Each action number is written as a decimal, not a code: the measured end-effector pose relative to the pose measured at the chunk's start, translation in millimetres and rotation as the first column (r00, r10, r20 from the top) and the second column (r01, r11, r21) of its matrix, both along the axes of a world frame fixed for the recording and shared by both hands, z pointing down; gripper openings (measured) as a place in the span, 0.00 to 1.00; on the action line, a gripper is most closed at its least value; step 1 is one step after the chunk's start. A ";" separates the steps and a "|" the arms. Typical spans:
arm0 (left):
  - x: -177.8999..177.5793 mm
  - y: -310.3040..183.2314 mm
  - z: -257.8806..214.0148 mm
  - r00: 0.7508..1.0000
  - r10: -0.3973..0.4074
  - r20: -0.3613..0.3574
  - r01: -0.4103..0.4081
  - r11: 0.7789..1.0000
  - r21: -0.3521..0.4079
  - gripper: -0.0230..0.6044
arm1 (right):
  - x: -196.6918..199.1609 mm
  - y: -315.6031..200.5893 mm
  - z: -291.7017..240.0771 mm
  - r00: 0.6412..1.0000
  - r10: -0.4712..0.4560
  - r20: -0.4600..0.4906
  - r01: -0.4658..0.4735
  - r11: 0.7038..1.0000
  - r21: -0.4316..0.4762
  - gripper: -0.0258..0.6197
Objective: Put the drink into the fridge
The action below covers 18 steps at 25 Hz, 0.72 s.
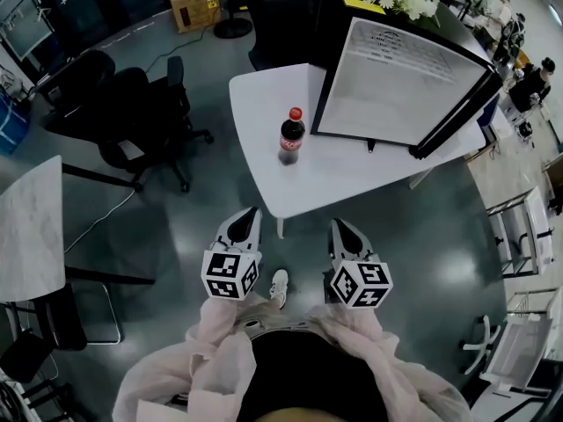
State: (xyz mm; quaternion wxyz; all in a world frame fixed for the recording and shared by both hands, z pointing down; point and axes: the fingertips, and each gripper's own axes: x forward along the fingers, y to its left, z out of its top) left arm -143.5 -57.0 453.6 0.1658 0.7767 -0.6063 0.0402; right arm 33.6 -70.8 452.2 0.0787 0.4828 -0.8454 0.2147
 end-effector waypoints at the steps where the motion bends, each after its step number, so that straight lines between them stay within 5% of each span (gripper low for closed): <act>1: -2.0 -5.4 0.3 1.000 -0.004 0.001 0.004 1.000 -0.001 0.05 | -2.6 -6.5 0.3 1.000 -0.005 0.001 0.005 1.000 0.000 0.06; 18: -29.4 -78.9 4.0 0.999 -0.044 0.012 0.043 0.999 0.014 0.05 | -34.2 -90.7 8.3 0.998 -0.064 0.005 0.064 0.998 0.024 0.08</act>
